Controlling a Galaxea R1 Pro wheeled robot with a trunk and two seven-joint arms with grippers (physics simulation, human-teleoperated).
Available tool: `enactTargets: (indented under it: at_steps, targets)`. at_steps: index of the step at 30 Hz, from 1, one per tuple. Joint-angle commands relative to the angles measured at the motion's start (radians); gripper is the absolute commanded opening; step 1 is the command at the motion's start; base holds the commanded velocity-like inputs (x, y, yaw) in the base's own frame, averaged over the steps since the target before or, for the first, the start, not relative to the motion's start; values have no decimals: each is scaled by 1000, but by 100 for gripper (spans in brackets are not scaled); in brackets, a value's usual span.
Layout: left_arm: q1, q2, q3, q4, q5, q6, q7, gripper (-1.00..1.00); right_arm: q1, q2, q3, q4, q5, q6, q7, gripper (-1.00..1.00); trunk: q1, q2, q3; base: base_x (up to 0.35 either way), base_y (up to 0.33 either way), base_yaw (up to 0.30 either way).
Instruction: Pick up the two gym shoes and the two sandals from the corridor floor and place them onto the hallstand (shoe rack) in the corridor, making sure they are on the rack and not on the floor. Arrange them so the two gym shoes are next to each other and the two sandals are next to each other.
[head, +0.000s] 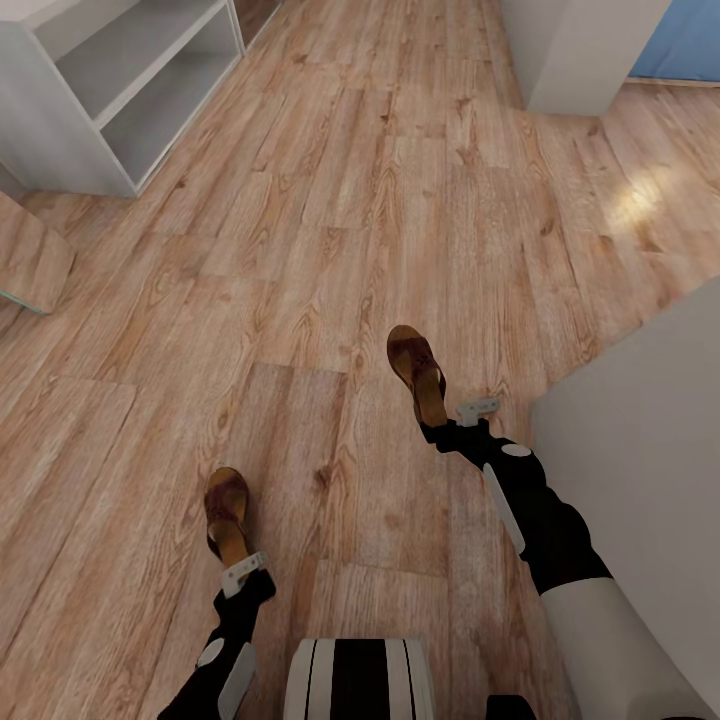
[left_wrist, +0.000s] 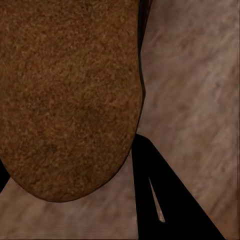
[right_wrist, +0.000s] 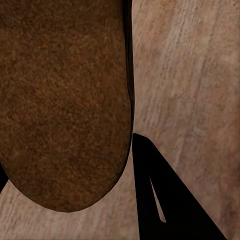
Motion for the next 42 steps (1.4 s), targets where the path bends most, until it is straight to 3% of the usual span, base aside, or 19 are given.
enactTargets:
  at_steps: [1,13,16,18,22,24,28,36,42]
  targets:
    - [0,-1,2,-15,4,-1,-1,-100,0,-1,1,-1,-4,6,-2,-100,0,0,-1,0,0,0]
    - [0,-1,-1,-192,2,24,2,-100,0,0,4,-1,-4,4,0,-100,0,0,-1,0,0,0]
    - [0,-1,-1,-248,1,102,1,-100,0,0,4,0,-5,3,1,-100,0,0,-1,0,0,0]
    - [0,2,-1,-329,1,192,1,-100,0,1,4,0,-5,3,1,-100,0,0,-1,0,0,0]
    - [0,25,1,-449,0,332,1,-100,0,1,5,0,-5,3,-1,-100,0,0,-1,0,0,0]
    - [0,29,1,-475,-1,356,1,-100,0,1,5,-1,-4,3,-2,-100,0,0,-1,0,0,0]
    - [0,35,-25,-581,-5,486,2,-100,0,1,4,-18,-4,3,-2,-100,0,0,-1,0,0,0]
    - [0,52,-69,-597,-5,505,2,-100,0,1,3,-19,-4,3,-3,-100,0,0,-1,0,0,0]
    - [0,54,-79,-597,-5,506,2,-100,0,1,3,-20,-5,3,-3,-100,0,0,-1,0,0,0]
